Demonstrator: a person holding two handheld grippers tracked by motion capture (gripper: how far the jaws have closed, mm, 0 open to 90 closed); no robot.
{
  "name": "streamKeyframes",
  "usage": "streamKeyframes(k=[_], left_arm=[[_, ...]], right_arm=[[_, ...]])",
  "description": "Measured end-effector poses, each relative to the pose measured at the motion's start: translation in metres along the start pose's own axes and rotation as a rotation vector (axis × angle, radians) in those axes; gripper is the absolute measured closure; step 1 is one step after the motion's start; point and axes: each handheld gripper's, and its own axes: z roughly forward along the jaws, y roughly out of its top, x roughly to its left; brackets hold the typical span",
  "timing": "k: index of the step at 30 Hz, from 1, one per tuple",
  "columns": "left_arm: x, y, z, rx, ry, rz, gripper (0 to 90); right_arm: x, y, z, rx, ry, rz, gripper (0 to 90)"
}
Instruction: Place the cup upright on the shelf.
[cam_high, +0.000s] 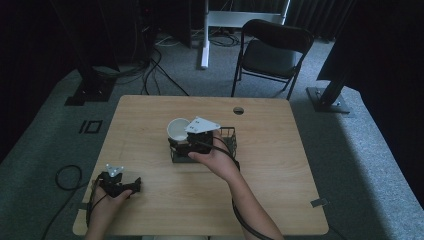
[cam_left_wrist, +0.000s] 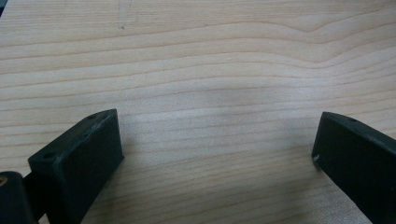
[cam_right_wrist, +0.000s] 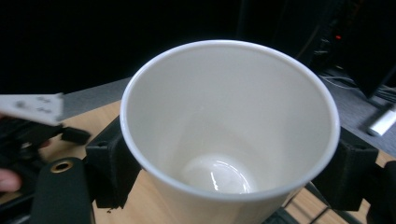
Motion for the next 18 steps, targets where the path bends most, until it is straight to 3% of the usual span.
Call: streamKeyframes(k=[9, 18], left_arm=[[0.000, 0.000, 0.000, -0.001, 0.000, 0.000, 1.9], [0.000, 0.000, 0.000, 0.000, 0.000, 0.001, 1.8]], right_arm=[[-0.027, -0.013, 0.021, 0.030, -0.117, 0.071, 19.9], [-0.034, -0.036, 0.042, 0.074, -0.142, 0.121, 19.9]])
